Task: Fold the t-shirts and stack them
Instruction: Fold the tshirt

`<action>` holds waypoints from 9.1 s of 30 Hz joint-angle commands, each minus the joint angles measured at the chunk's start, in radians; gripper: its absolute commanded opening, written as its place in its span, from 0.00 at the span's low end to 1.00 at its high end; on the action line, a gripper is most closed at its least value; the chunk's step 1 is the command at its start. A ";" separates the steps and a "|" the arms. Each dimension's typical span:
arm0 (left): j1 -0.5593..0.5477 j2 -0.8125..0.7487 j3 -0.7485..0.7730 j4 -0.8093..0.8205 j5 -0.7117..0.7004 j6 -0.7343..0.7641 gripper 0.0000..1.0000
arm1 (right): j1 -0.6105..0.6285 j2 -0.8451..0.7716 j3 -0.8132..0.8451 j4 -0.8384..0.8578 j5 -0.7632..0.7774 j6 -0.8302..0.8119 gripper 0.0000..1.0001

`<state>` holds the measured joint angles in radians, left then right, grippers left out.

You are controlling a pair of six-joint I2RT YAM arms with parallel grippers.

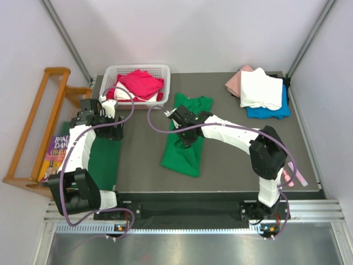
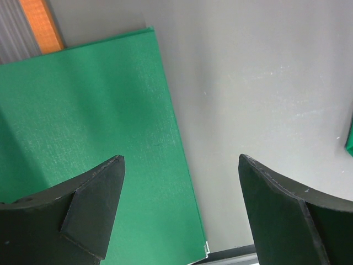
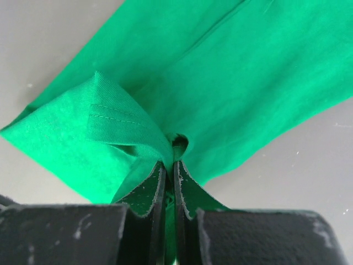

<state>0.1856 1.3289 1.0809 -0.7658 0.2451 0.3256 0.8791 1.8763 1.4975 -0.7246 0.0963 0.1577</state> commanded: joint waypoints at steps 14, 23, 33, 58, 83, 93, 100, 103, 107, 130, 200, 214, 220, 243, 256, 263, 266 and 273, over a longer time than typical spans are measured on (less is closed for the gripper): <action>0.005 0.000 -0.010 0.011 0.019 0.016 0.88 | -0.083 0.112 0.199 0.044 -0.066 -0.040 0.00; 0.005 -0.007 -0.018 -0.001 0.026 0.029 0.88 | -0.107 0.133 0.213 0.022 0.014 -0.038 0.61; 0.005 -0.013 -0.029 -0.017 0.025 0.044 0.88 | -0.189 0.104 0.352 -0.050 0.142 -0.009 1.00; 0.000 0.024 0.010 -0.087 0.094 0.053 0.88 | -0.144 -0.114 -0.207 0.335 -0.584 0.220 1.00; -0.552 0.150 0.048 -0.050 0.034 -0.011 0.89 | -0.430 0.182 0.068 0.881 -1.153 0.831 1.00; -0.790 0.322 0.109 -0.023 -0.049 -0.023 0.89 | -0.482 0.506 0.285 1.034 -1.155 1.065 1.00; -0.804 0.398 0.151 -0.021 -0.049 0.001 0.89 | -0.519 0.604 0.412 0.999 -1.156 1.076 1.00; -0.813 0.411 0.169 -0.021 -0.049 0.001 0.89 | -0.535 0.641 0.447 1.001 -1.158 1.080 1.00; -0.836 0.438 0.183 -0.020 -0.072 0.009 0.89 | -0.557 0.688 0.486 1.073 -1.170 1.128 1.00; -0.850 0.425 0.281 -0.130 -0.007 0.024 0.90 | -0.600 0.637 0.633 0.831 -1.216 0.838 1.00; -0.670 0.447 -0.010 0.045 0.212 -0.118 0.88 | -0.184 -0.315 -0.764 0.614 -0.481 0.637 0.51; -0.683 0.470 -0.010 0.063 0.204 -0.132 0.63 | -0.183 -0.298 -0.769 0.639 -0.495 0.643 0.40; -0.693 0.466 0.004 0.054 0.204 -0.134 0.45 | -0.184 -0.290 -0.778 0.654 -0.498 0.648 0.38; -0.695 0.291 0.135 -0.357 0.306 0.118 0.00 | -0.158 -0.532 -0.842 0.461 -0.506 0.640 0.13; -0.704 0.102 0.237 -0.645 0.332 0.213 0.05 | -0.112 -0.825 -0.901 0.288 -0.477 0.727 0.12; -0.713 0.055 0.258 -0.697 0.347 0.224 0.07 | -0.080 -0.948 -0.875 0.214 -0.463 0.773 0.13; -0.716 0.070 0.286 -0.741 0.352 0.236 0.07 | -0.078 -0.964 -0.846 0.203 -0.449 0.770 0.13; -0.718 0.075 0.257 -0.691 0.326 0.211 0.22 | -0.065 -0.843 -0.807 0.283 -0.460 0.750 0.43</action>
<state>-0.5266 1.4181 1.3285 -1.3193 0.5594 0.5266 0.7872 0.9722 0.6403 -0.5064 -0.3676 0.9184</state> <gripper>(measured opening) 0.134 0.361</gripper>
